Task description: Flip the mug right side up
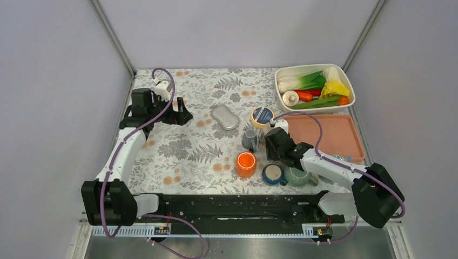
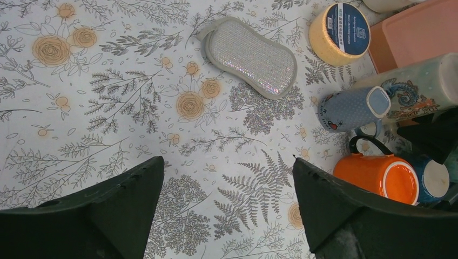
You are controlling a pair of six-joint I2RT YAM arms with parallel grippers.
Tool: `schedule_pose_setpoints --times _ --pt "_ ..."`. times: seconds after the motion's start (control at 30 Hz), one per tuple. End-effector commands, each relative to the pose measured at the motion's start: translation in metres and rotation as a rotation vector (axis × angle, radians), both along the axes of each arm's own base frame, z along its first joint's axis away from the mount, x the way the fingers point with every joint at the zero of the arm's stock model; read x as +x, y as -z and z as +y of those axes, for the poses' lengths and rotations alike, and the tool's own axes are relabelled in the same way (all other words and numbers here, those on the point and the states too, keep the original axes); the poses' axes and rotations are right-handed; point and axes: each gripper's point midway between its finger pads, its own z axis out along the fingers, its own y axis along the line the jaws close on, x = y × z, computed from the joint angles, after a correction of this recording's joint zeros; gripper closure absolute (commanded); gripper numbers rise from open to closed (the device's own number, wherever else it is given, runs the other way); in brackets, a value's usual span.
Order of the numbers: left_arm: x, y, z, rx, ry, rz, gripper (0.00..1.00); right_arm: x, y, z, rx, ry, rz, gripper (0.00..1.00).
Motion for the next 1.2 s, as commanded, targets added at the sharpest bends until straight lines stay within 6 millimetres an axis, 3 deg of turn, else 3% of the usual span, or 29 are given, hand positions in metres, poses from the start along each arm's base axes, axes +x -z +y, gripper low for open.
schedule_pose_setpoints --times 0.0,0.07,0.2,0.37,0.47,0.6,0.77,0.93,1.03,1.17 --pt "-0.004 -0.018 -0.008 -0.028 0.030 -0.047 0.09 0.025 -0.020 0.009 0.020 0.050 -0.091 0.43" --pt "-0.004 -0.017 -0.009 -0.029 0.032 -0.044 0.10 0.027 -0.020 0.009 0.013 0.051 -0.094 0.50" --pt "-0.007 -0.019 -0.011 -0.033 0.044 -0.038 0.10 0.030 -0.022 0.013 0.014 0.043 -0.099 0.75" --pt "-0.011 -0.022 -0.017 -0.040 0.074 -0.026 0.12 0.032 -0.046 0.006 0.049 0.090 -0.161 1.00" --pt "-0.012 -0.029 -0.025 -0.047 0.095 -0.031 0.13 0.034 -0.080 0.000 0.094 0.113 -0.248 1.00" --pt "-0.014 -0.047 -0.046 -0.068 0.147 -0.055 0.14 0.032 -0.142 0.001 0.218 0.095 -0.393 1.00" --pt "-0.028 -0.086 -0.096 -0.147 0.277 -0.080 0.11 0.022 -0.218 0.009 0.440 0.042 -0.568 1.00" --pt "-0.060 -0.140 -0.158 -0.365 0.466 -0.054 0.06 0.005 -0.281 0.034 0.718 -0.075 -0.689 1.00" --pt "-0.069 -0.164 -0.183 -0.457 0.537 -0.052 0.04 -0.006 -0.307 0.048 0.836 -0.159 -0.717 1.00" --pt "-0.074 -0.167 -0.206 -0.501 0.578 0.033 0.06 -0.019 -0.331 0.062 0.953 -0.247 -0.730 1.00"
